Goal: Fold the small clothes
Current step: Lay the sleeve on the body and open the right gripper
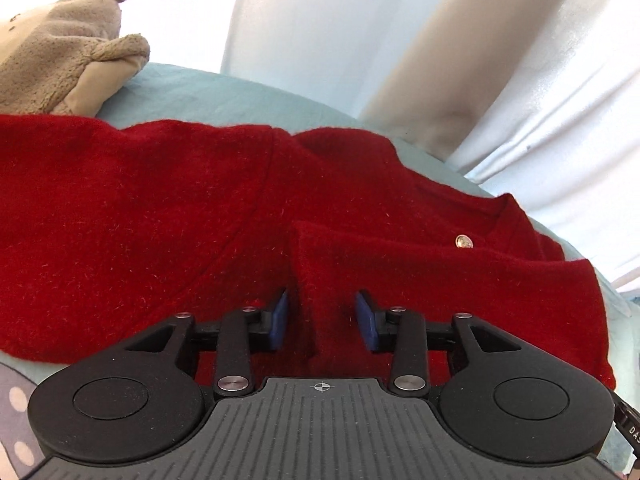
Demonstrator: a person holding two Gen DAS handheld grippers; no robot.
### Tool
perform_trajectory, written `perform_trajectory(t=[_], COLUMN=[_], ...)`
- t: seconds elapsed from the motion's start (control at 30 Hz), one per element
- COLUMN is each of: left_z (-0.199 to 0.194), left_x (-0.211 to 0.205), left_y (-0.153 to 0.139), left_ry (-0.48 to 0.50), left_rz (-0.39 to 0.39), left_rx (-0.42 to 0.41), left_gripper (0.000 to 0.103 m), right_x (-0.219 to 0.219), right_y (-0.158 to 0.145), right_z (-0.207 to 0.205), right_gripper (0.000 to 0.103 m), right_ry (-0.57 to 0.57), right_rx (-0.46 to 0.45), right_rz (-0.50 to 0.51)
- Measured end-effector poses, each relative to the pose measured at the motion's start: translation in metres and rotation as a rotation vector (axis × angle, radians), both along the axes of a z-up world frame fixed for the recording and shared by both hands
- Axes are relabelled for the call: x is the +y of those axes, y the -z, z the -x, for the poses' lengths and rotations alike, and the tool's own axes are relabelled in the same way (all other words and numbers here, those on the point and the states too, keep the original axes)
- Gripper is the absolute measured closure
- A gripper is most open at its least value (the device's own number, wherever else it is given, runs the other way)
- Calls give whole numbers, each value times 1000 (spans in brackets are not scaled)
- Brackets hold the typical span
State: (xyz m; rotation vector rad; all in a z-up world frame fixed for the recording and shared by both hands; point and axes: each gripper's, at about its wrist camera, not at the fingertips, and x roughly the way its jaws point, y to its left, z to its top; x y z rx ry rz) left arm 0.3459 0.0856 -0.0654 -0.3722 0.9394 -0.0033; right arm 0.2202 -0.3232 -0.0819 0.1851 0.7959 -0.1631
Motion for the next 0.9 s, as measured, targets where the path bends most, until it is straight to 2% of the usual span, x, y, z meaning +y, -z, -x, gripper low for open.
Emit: perform_trajectory(t=[0.07,0.1,0.13,0.2,0.3,0.47,0.67,0.73,0.83,0.9], left_z=[8,12,16,24,30,34,37,39,47,58], left_x=[9,16,22,33,41,36,31,35,57,87], left_y=[-6,-7,-8,-9,-9,-10,-8,-9,-15,-20], left_ry=[-32,-62,-91,-129,-135,-103,-76,-77,-121,-201], left_rz=[6,7,12,34,43,-11,-45,-47,-15,16], left_rx=[-19,-26,-33,-37,-18,-1,6,8,-16,-69], left_gripper=[41,28,20,16,9,9,9,9,9,9], right_x=[7,11,15,25,47,78,116,127,126,122], right_y=[-10,-14,-19,-24,-22,-14,18,21,15,10], right_z=[7,10,10,7,-8,-31,-60,-60,-56,-49], right_gripper=[85,85,85,85,84,84,83,83,81,71], right_ry=[-23,-35,-43,-73,-126,-182,-277,-300,-308,-308], right_rx=[-17,-28,-39,-62,-53,-52,44,35,43,40], right_rz=[26,44,61,83,91,120,181,220,186,154])
